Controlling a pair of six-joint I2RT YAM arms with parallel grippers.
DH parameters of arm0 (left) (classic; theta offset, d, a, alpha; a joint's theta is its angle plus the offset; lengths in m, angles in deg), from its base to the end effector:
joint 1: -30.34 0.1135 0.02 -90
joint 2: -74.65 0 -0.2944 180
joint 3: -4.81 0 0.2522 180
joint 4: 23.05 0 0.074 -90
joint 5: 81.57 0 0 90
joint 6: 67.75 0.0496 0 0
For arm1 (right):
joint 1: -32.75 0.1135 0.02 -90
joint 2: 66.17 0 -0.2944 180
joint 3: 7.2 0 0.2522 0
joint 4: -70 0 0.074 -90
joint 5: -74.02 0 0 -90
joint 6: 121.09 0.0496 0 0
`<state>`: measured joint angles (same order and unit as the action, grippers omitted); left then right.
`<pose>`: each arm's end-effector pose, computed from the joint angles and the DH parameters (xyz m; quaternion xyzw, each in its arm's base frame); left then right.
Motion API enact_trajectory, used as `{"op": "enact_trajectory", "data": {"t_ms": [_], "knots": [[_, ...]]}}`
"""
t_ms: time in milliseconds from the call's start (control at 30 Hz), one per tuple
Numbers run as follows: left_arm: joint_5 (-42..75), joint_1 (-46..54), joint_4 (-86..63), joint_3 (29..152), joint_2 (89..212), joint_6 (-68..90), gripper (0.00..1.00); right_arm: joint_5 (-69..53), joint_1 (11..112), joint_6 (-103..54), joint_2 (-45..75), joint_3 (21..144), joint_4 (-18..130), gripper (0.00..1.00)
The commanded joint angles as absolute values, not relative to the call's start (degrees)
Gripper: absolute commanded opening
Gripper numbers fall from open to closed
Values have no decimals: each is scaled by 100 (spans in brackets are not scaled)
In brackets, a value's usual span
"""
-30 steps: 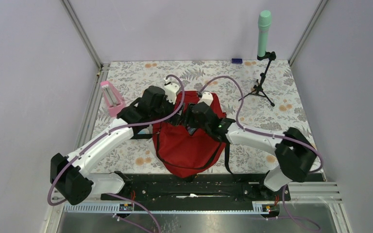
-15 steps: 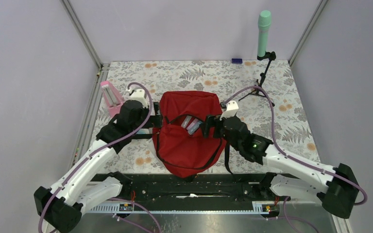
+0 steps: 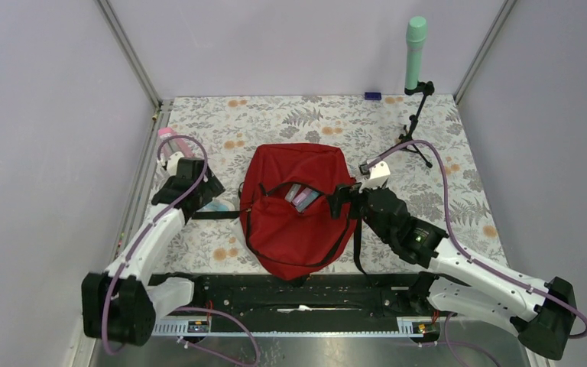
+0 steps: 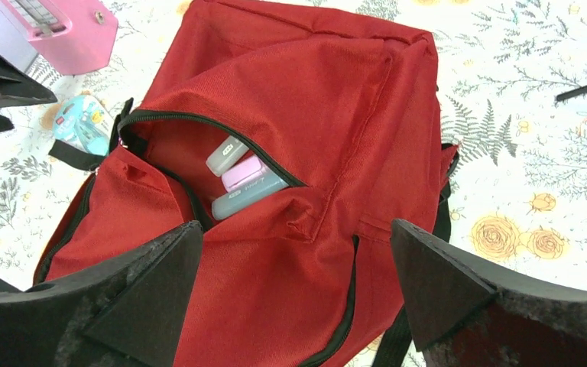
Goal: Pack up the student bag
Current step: Pick up the stationery from the center of the board.
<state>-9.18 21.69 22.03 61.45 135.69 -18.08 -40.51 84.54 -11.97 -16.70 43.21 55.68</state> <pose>0.2076 -0.0164 0.2595 -0.3040 0.8774 -0.0112 0.3709 0.1379 0.1419 0.3138 -0.0893 0.7728 0.2156 0.5901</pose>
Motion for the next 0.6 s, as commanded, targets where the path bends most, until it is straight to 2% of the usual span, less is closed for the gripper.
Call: {"op": "enact_trajectory", "data": {"t_ms": [0, 200, 567], "knots": [[-1105, 2256, 1763, 6317, 14274, -2064, 77, -4106, 8425, -1072, -1833, 4241, 5370, 100], [-1195, 2260, 1468, 6227, 14858, -2358, 66, -3852, 8428, -1019, -1880, 4211, 5354, 100], [-1335, 2286, 1265, 6473, 15798, -2526, 60, -3576, 8425, -923, -1971, 4216, 5242, 100]]}}
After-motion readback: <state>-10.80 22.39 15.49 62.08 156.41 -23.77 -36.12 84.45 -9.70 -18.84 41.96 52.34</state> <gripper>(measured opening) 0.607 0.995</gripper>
